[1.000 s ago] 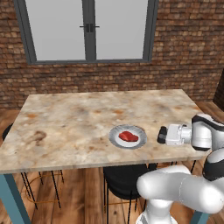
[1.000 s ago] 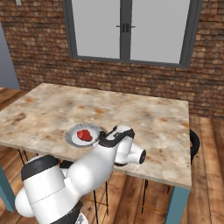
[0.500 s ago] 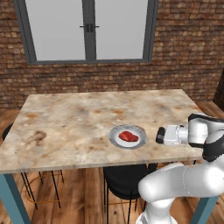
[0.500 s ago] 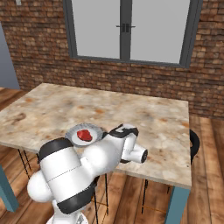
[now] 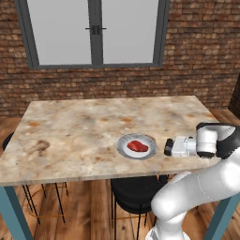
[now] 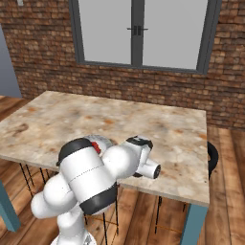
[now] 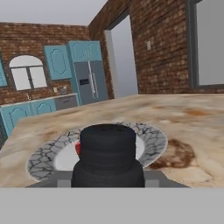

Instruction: Retrieve the shaker from the cabinet and place it next the steak on a plate on the dining table.

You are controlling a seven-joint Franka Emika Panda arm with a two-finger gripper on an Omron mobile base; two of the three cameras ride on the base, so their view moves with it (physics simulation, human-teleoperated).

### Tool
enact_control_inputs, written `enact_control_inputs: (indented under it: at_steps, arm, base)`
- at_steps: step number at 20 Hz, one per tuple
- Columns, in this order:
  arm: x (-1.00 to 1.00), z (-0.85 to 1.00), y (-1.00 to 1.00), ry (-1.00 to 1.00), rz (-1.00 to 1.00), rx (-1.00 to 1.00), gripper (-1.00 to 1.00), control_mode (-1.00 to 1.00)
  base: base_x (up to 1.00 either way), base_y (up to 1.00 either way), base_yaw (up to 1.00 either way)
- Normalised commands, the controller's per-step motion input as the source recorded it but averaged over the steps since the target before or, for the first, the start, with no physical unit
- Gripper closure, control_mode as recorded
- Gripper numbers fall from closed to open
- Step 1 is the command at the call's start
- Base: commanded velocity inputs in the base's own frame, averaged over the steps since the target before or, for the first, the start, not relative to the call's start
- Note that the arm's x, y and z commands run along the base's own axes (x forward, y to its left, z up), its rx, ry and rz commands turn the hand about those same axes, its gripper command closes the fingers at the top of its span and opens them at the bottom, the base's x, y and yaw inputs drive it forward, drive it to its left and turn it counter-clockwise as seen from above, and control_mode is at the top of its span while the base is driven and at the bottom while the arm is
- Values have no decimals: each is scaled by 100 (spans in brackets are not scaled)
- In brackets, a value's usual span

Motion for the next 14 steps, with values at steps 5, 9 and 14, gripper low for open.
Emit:
enact_control_inputs:
  at_steps: [5,9,14]
  arm:
    - [26,-25,-15,0,1,0,100,-100]
    - [19,-22,-13,0,1,0,-100,-100]
    - [12,-23,-6,-1,1,0,-100,-100]
  base:
    - [0,0,0]
    - [0,0,0]
    - [0,0,0]
